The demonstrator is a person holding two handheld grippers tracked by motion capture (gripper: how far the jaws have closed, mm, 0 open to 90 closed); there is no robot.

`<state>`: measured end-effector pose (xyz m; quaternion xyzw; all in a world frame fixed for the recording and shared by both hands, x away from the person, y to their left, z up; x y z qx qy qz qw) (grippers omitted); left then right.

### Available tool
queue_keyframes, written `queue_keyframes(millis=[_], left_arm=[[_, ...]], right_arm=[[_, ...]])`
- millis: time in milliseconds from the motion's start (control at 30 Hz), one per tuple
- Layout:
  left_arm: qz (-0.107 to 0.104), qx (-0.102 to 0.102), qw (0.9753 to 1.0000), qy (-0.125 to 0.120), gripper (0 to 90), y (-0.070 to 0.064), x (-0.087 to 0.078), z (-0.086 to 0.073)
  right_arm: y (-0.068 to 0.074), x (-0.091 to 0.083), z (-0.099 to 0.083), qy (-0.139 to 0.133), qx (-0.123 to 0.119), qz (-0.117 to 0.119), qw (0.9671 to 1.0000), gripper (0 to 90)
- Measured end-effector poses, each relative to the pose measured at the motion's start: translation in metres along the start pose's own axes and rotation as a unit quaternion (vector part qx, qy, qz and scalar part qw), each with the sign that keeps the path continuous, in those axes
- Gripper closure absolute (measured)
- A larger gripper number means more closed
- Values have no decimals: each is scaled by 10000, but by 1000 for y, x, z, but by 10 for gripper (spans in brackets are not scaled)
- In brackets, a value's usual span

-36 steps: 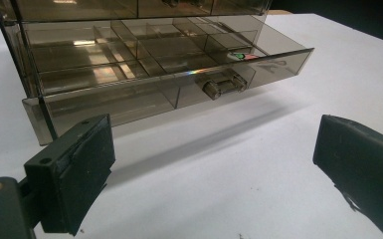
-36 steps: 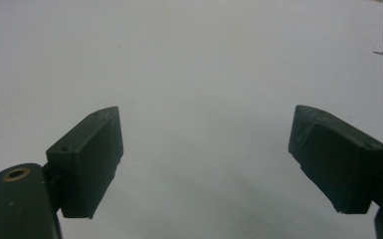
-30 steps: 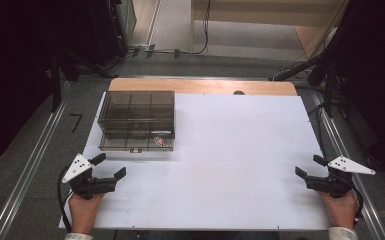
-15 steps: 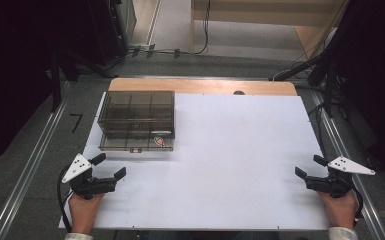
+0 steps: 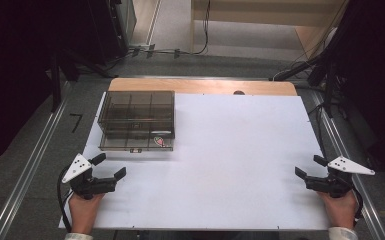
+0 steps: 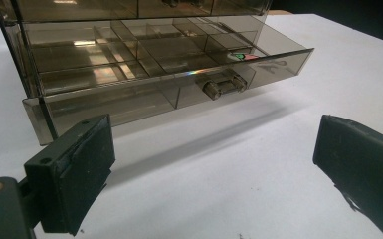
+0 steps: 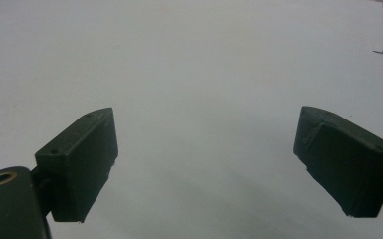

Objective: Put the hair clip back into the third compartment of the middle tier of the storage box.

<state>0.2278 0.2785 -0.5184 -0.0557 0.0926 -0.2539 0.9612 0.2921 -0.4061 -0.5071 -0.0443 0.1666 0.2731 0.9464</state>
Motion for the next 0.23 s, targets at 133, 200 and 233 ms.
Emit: queue_keyframes(millis=[133, 200, 233], left_arm=[[-5, -2, 10000, -5, 32, 0, 0, 0], [0, 0, 10000, 0, 33, 0, 0, 0], [-2, -1, 10000, 2, 33, 0, 0, 0]], right_arm=[[0, 0, 0, -2, 3, 3, 10000, 84], [0, 0, 0, -4, 10, 13, 10000, 84], [0, 0, 0, -1, 3, 11, 10000, 84]])
Point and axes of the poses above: each handheld gripper's, and its own axes: x roughly forward along the jaws, z roughly out of its top, y roughly to its left, the point moved 1 cm from there along x, roughly forward along the jaws, and after that the axes turned 11 degrees about -y, right-handed, at the moved point
